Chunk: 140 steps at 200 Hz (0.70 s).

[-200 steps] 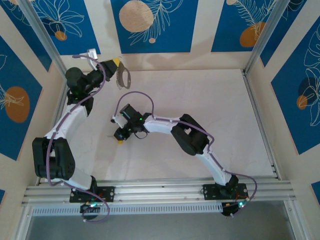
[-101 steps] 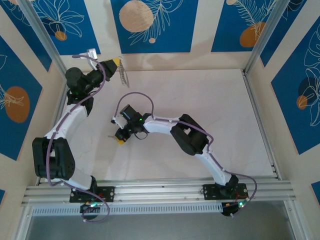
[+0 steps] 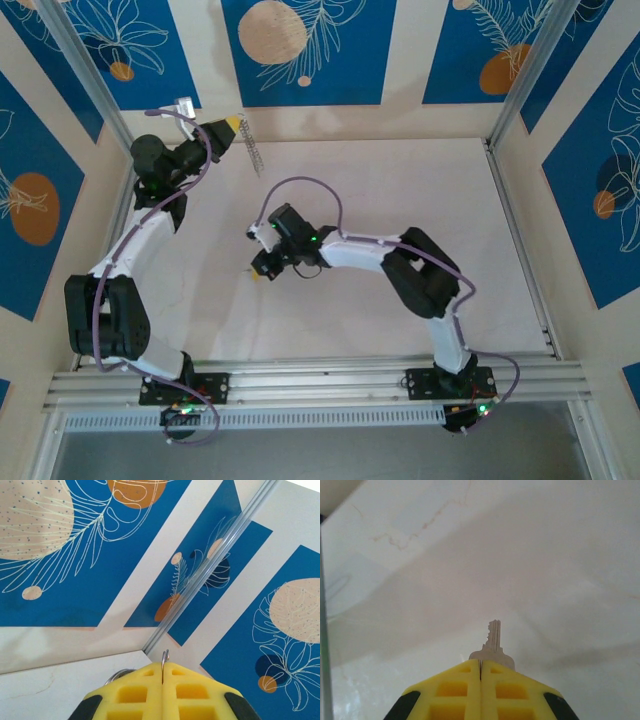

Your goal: Put the keys on the keyring

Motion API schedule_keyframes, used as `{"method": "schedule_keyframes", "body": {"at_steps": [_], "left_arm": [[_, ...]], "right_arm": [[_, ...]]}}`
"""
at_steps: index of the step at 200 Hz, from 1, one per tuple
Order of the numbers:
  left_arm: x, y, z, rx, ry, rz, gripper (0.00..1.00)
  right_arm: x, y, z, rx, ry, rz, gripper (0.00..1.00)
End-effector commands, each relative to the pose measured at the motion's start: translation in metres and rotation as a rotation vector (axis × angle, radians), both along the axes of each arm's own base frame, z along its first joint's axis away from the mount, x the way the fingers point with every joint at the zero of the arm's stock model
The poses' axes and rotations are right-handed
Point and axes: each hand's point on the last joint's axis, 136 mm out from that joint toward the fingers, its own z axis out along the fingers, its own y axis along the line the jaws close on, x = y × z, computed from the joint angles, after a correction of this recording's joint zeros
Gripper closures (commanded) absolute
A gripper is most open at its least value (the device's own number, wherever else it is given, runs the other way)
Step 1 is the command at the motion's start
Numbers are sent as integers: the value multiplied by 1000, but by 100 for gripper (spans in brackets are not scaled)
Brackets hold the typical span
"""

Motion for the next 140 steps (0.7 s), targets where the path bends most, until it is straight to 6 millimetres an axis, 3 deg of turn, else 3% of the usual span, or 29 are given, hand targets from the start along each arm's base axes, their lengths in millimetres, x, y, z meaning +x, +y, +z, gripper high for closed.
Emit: {"method": "schedule_keyframes", "body": {"at_steps": [1, 43, 97, 114, 140], "left_arm": [[-16, 0, 34, 0, -107, -29, 100], [-29, -18, 34, 19, -109, -75, 100], [-55, -67, 14, 97, -87, -151, 100], [-62, -82, 7, 104, -80, -175, 100], [-71, -104, -8, 136, -61, -198, 100]], "right_arm": [[-1, -21, 29, 62, -37, -45, 100], [-10, -80, 52, 102, -66, -139, 100], [-10, -155, 91, 205, -101, -290, 100], [-5, -179, 83, 179, -95, -366, 100], [-1, -211, 55, 118, -47, -496, 100]]}}
